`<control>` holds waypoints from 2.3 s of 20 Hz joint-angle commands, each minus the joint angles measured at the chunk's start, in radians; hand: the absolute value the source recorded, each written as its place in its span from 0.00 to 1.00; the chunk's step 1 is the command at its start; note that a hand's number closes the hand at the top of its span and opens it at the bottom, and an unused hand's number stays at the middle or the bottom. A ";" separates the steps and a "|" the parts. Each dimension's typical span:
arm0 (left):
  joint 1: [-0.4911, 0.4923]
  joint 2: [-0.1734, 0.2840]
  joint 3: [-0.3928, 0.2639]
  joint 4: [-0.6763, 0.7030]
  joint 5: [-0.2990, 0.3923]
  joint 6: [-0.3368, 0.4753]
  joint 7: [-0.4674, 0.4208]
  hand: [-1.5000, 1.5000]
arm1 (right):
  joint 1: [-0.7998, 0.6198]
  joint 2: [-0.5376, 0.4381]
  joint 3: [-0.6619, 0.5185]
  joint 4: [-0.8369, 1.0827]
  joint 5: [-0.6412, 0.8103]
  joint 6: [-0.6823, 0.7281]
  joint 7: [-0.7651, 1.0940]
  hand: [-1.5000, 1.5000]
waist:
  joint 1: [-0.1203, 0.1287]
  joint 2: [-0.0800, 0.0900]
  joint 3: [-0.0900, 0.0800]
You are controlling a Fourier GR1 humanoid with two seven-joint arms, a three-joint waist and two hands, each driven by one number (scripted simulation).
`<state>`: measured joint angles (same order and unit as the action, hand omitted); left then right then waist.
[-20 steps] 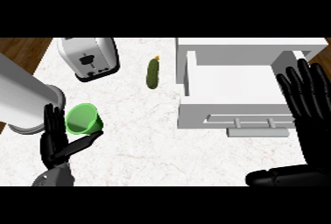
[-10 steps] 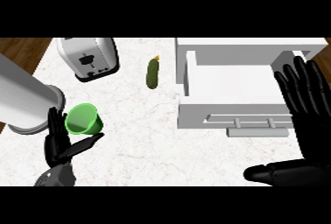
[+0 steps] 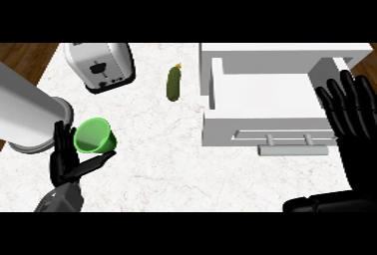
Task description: Pick up the cup, place it into the drawer and close the drawer
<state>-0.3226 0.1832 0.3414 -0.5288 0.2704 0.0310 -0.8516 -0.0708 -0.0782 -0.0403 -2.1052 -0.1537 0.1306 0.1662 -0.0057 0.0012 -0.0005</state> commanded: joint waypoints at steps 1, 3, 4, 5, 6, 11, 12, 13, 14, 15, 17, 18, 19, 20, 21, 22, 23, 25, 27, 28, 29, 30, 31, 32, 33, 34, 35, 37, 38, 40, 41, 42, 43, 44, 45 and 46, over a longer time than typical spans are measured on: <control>-0.060 -0.018 0.005 0.085 0.006 0.018 -0.046 0.00 | 0.002 0.015 0.052 -0.096 0.030 -0.036 0.092 0.00 | -0.002 0.000 0.000; -0.011 -0.008 0.006 0.054 0.035 -0.049 -0.041 0.00 | -0.001 -0.017 -0.029 0.015 -0.032 0.026 -0.001 0.00 | 0.002 0.000 0.000; -0.067 -0.035 0.013 0.082 0.037 -0.003 -0.053 0.00 | -0.050 0.011 0.032 -0.042 0.023 -0.040 0.082 0.00 | 0.000 0.000 0.000; -0.045 -0.034 0.004 0.097 0.035 -0.006 -0.073 0.00 | -0.012 -0.009 -0.015 -0.020 -0.018 0.004 0.026 0.00 | 0.000 0.000 0.000; -0.096 0.005 0.018 0.114 0.047 -0.036 -0.006 0.00 | -0.131 -0.021 -0.037 0.041 -0.033 -0.024 0.078 0.00 | 0.001 0.001 0.000; -0.068 0.010 0.010 0.112 0.070 -0.144 -0.037 0.00 | 0.036 0.015 0.020 -0.015 0.012 0.009 -0.017 0.00 | 0.000 0.000 0.000; -0.101 -0.023 0.013 0.179 0.062 -0.162 -0.091 0.00 | -0.096 0.013 0.005 0.087 0.035 -0.027 -0.007 0.00 | -0.001 0.003 -0.001; -0.125 -0.016 0.027 0.214 0.072 -0.196 -0.101 0.00 | -0.112 -0.015 -0.037 0.073 -0.015 -0.020 0.046 0.00 | -0.007 0.005 -0.001; -0.160 0.019 0.033 0.246 0.069 -0.208 -0.095 0.00 | -0.085 -0.024 -0.039 0.044 -0.042 0.008 0.034 0.00 | -0.010 0.005 -0.001; -0.132 0.006 0.023 0.244 0.064 -0.223 -0.124 0.00 | -0.012 -0.016 -0.036 0.015 -0.036 0.021 -0.002 0.00 | -0.008 0.003 -0.001; -0.152 0.000 0.020 0.270 0.054 -0.242 -0.154 0.00 | -0.047 0.037 0.062 0.047 0.062 -0.030 0.008 0.00 | -0.008 0.005 -0.001; -0.142 -0.025 0.022 0.256 0.066 -0.233 -0.162 1.00 | -0.089 -0.025 -0.025 0.058 -0.010 0.001 0.040 0.00 | -0.005 0.003 -0.001; -0.172 0.027 0.033 0.289 0.069 -0.298 -0.142 1.00 | -0.086 -0.017 -0.028 0.050 -0.008 -0.010 0.038 0.00 | -0.012 0.006 -0.002; -0.177 0.055 0.030 0.259 0.073 -0.315 -0.101 1.00 | -0.019 -0.034 -0.057 -0.030 -0.064 0.021 0.039 0.00 | -0.013 0.003 -0.001; -0.177 0.024 0.025 0.261 0.069 -0.296 -0.141 1.00 | 0.015 0.010 0.015 -0.007 0.014 0.004 -0.003 0.00 | -0.010 0.003 -0.001; -0.144 0.017 0.013 0.254 0.060 -0.317 -0.171 1.00 | -0.047 -0.033 -0.062 0.051 -0.030 0.023 -0.013 0.00 | -0.005 0.003 -0.001; -0.138 0.037 0.019 0.268 0.050 -0.328 -0.239 1.00 | -0.049 -0.011 -0.014 -0.009 -0.016 -0.004 0.041 0.00 | -0.014 0.006 -0.002; -0.187 0.023 0.018 0.280 0.040 -0.253 -0.229 1.00 | -0.057 -0.025 -0.048 0.062 -0.040 0.023 0.003 0.00 | -0.013 0.007 -0.002; -0.171 -0.026 0.007 0.258 0.029 -0.180 -0.272 1.00 | -0.088 -0.006 -0.027 0.100 -0.009 0.005 -0.016 0.00 | -0.006 0.005 -0.001; -0.164 -0.014 0.016 0.246 0.036 -0.180 -0.282 1.00 | -0.040 -0.023 -0.048 0.014 -0.031 0.003 0.029 0.00 | -0.009 0.003 -0.001; -0.149 -0.017 0.017 0.231 0.038 -0.172 -0.292 1.00 | 0.001 -0.027 -0.033 -0.025 -0.045 0.030 0.028 0.00 | -0.009 0.002 -0.001; -0.180 0.029 0.033 0.247 0.044 -0.175 -0.269 1.00 | -0.016 -0.018 -0.032 0.035 -0.016 0.030 -0.027 0.00 | -0.010 0.005 -0.001; -0.207 0.008 0.033 0.227 0.040 -0.135 -0.293 1.00 | -0.043 0.017 0.023 0.022 0.031 -0.013 0.004 0.00 | -0.011 0.005 -0.002; -0.137 -0.018 0.002 0.175 0.031 -0.176 -0.297 1.00 | -0.043 -0.020 -0.040 0.057 -0.010 0.016 -0.013 0.00 | 0.004 -0.001 0.000; -0.157 -0.045 -0.030 0.162 0.003 -0.164 -0.288 1.00 | -0.065 -0.013 -0.016 0.015 0.004 -0.011 0.036 0.00 | 0.002 -0.001 0.000; -0.147 0.004 -0.027 0.197 -0.003 -0.237 -0.291 1.00 | -0.040 -0.023 -0.021 0.011 -0.003 0.009 0.027 0.00 | -0.005 0.002 -0.001; -0.103 -0.018 -0.063 0.131 -0.013 -0.262 -0.251 1.00 | -0.009 -0.002 -0.020 0.017 0.001 0.009 -0.024 0.00 | 0.006 -0.003 0.001; -0.067 -0.018 -0.085 0.108 -0.029 -0.289 -0.273 1.00 | 0.034 0.005 0.003 -0.038 0.015 0.001 0.006 0.00 | 0.003 -0.003 0.000; -0.081 -0.013 -0.095 0.117 -0.034 -0.328 -0.263 1.00 | -0.007 -0.004 -0.023 -0.006 -0.012 0.004 0.007 0.00 | 0.001 -0.001 0.000; -0.090 -0.016 -0.100 0.030 -0.015 -0.317 -0.214 1.00 | -0.030 -0.001 -0.006 -0.044 0.000 -0.033 0.091 0.00 | 0.008 -0.005 0.000; -0.079 -0.034 -0.111 0.017 -0.020 -0.325 -0.240 1.00 | -0.005 -0.008 -0.015 -0.029 0.001 -0.008 0.041 0.00 | 0.006 -0.004 0.000; -0.041 -0.064 -0.139 -0.049 -0.023 -0.325 -0.218 1.00 | 0.016 -0.015 -0.046 -0.002 -0.030 0.017 -0.002 0.00 | 0.015 -0.007 0.002; -0.034 -0.059 -0.150 -0.083 -0.022 -0.338 -0.202 1.00 | -0.032 -0.012 -0.030 -0.010 -0.009 -0.017 0.059 0.00 | 0.018 -0.007 0.001; -0.065 -0.031 -0.142 -0.074 -0.013 -0.361 -0.192 1.00 | 0.033 0.004 0.003 -0.003 0.015 0.013 -0.012 0.00 | 0.009 -0.004 0.001; -0.044 -0.076 -0.191 -0.182 -0.025 -0.321 -0.107 1.00 | 0.020 0.003 0.005 -0.043 0.030 -0.018 0.042 0.00 | 0.025 -0.014 0.003; -0.044 -0.075 -0.219 -0.212 -0.052 -0.301 -0.111 1.00 | 0.006 -0.012 -0.029 0.029 0.002 0.008 0.003 0.00 | 0.023 -0.009 0.003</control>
<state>-0.3822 0.1312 0.1900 -0.6094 0.2445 -0.2237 -0.9765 -0.0663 -0.0847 -0.0581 -2.1125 -0.1517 0.1301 0.1877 0.0095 -0.0061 0.0010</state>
